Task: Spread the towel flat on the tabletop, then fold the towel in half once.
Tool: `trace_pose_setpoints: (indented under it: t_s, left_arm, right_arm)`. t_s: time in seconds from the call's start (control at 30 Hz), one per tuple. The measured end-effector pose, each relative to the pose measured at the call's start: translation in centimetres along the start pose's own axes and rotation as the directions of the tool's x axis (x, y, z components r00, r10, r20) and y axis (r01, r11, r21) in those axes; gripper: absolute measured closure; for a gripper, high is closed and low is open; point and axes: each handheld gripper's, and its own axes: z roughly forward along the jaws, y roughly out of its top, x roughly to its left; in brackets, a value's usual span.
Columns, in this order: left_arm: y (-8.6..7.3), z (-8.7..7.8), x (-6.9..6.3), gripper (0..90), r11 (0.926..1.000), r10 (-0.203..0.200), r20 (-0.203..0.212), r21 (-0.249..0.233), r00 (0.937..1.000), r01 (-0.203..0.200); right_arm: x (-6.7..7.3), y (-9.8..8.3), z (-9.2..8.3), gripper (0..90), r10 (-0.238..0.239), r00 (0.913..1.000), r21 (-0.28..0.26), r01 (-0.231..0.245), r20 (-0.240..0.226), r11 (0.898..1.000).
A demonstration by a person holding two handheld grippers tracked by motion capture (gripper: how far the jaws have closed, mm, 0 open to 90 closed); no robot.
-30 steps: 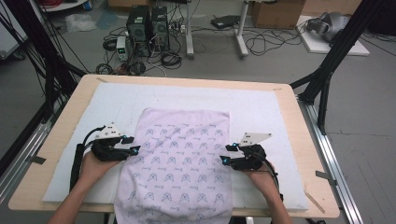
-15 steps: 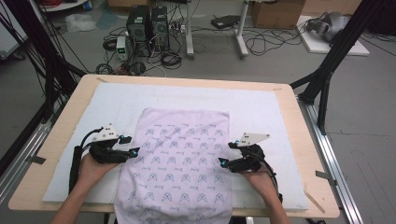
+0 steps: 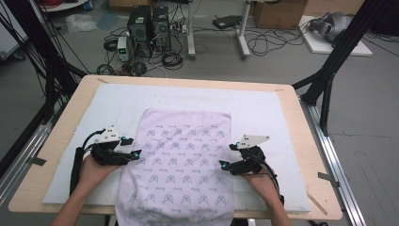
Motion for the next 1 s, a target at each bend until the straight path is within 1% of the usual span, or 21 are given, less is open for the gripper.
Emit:
trace_pose_setpoints:
  t_s: [0.3, 0.37, 0.57, 0.6, 0.67, 0.7, 0.73, 0.77, 0.8, 0.83, 0.9, 0.97, 1.0]
  left_arm:
    - [0.0, 0.2, 0.0, 39.6, 1.0000, 0.004, 0.007, 0.005, 1.0000, -0.004]
    - [0.0, 0.3, 0.0, 39.6, 1.0000, -0.001, 0.009, 0.004, 1.0000, 0.000]
    - [0.2, 0.2, 0.3, 39.9, 0.9999, 0.001, 0.002, 0.012, 1.0000, -0.001]
    - [0.3, 0.2, 0.4, 40.3, 0.9999, 0.002, -0.001, 0.013, 1.0000, -0.002]
    - [0.6, 0.2, 0.8, 41.0, 0.9998, -0.012, -0.003, 0.018, 0.9999, 0.012]
    - [0.8, 0.2, 1.1, 41.3, 0.9998, -0.011, -0.007, 0.017, 0.9999, 0.011]
    - [0.9, 0.2, 1.3, 42.5, 0.9998, -0.020, -0.008, 0.008, 0.9998, 0.020]
    - [1.1, 0.3, 1.7, 44.5, 0.9996, -0.021, -0.004, 0.016, 0.9998, 0.021]
    - [1.4, 0.4, 2.0, 46.0, 0.9994, -0.028, -0.015, 0.021, 0.9995, 0.028]
    - [1.6, 0.5, 2.3, 46.4, 0.9992, -0.033, -0.016, 0.020, 0.9993, 0.033]
    - [2.3, 0.9, 3.1, 48.0, 0.9991, -0.040, -0.027, 0.013, 0.9988, 0.040]
    - [3.1, 1.4, 4.0, 49.0, 0.9986, -0.045, -0.038, 0.027, 0.9983, 0.046]
    - [3.5, 1.6, 4.5, 49.1, 0.9985, -0.049, -0.043, 0.024, 0.9979, 0.050]
  right_arm:
    - [-0.1, 0.0, 0.1, 23.0, -0.011, 0.9999, -0.004, 0.011, 0.000, 1.000]
    - [-0.1, 0.0, 0.2, 23.0, -0.002, 1.0000, -0.002, 0.002, -0.007, 1.000]
    - [-0.6, -0.1, 0.2, 24.5, 0.002, 1.0000, -0.006, -0.002, -0.008, 1.000]
    - [-0.8, -0.1, 0.2, 24.6, 0.007, 1.0000, -0.007, -0.007, -0.007, 1.000]
    - [-1.4, 0.0, 0.1, 25.1, 0.016, 0.9999, -0.002, -0.016, -0.003, 1.000]
    - [-1.8, 0.1, 0.0, 25.4, 0.019, 0.9998, 0.000, -0.019, -0.002, 1.000]
    - [-2.3, 0.3, 0.0, 25.6, 0.023, 0.9997, -0.004, -0.023, 0.005, 1.000]
    - [-2.8, 0.6, 0.1, 25.7, 0.029, 0.9996, -0.006, -0.029, 0.006, 1.000]
    - [-3.3, 0.9, 0.1, 25.8, 0.035, 0.9994, -0.001, -0.035, 0.009, 0.999]
    - [-3.8, 1.4, 0.3, 26.5, 0.034, 0.9993, 0.008, -0.034, 0.014, 0.999]
    - [-4.6, 2.1, 0.4, 28.0, 0.024, 0.9996, 0.014, -0.024, 0.018, 1.000]
    - [-5.5, 3.1, 0.4, 28.2, 0.026, 0.9994, 0.021, -0.026, 0.024, 0.999]
    - [-6.0, 3.6, 0.4, 28.5, 0.025, 0.9993, 0.028, -0.026, 0.027, 0.999]
